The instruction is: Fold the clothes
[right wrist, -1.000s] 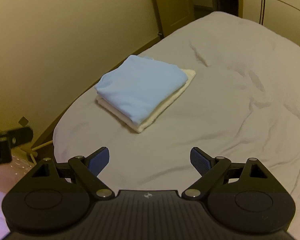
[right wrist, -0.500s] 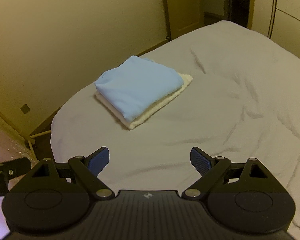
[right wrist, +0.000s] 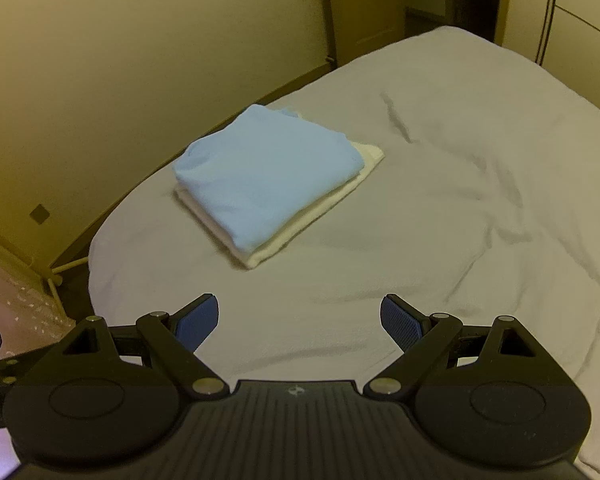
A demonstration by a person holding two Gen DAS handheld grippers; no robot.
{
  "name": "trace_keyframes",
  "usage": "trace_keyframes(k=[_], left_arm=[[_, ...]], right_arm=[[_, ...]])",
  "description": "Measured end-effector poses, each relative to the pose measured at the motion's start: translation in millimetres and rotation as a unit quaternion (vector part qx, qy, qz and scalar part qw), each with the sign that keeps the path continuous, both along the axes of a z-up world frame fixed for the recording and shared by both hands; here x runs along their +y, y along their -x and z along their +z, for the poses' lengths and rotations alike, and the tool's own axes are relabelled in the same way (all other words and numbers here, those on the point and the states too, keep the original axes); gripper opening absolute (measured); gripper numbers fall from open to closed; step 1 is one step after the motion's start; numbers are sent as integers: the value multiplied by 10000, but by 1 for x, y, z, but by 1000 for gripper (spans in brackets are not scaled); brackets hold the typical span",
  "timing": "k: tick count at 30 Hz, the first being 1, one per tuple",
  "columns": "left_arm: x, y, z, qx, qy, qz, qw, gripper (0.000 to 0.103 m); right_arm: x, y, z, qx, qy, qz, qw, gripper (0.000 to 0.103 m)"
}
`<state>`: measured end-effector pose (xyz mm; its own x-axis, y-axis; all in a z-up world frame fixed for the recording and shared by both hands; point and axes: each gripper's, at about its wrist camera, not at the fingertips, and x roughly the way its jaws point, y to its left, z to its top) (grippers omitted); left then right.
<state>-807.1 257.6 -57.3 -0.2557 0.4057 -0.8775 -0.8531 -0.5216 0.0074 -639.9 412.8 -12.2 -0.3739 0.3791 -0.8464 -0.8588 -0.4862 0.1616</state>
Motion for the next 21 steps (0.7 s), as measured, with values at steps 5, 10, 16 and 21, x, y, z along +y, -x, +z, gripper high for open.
trace_keyframes(k=[5, 10, 16, 21], left_arm=[[22, 13, -6, -145, 41, -128, 9998, 102], [43, 23, -10, -112, 83, -295, 9995, 102], [66, 32, -12, -73, 106, -513, 9986, 102], [78, 37, -11, 91, 47, -684, 9976, 102]], right_arm=[[17, 12, -3, -76, 94, -95, 9999, 90], [30, 21, -5, -150, 135, -204, 9996, 90], [46, 28, -8, -193, 216, -390, 9988, 90], [55, 31, -9, -186, 237, -542, 9981, 90]])
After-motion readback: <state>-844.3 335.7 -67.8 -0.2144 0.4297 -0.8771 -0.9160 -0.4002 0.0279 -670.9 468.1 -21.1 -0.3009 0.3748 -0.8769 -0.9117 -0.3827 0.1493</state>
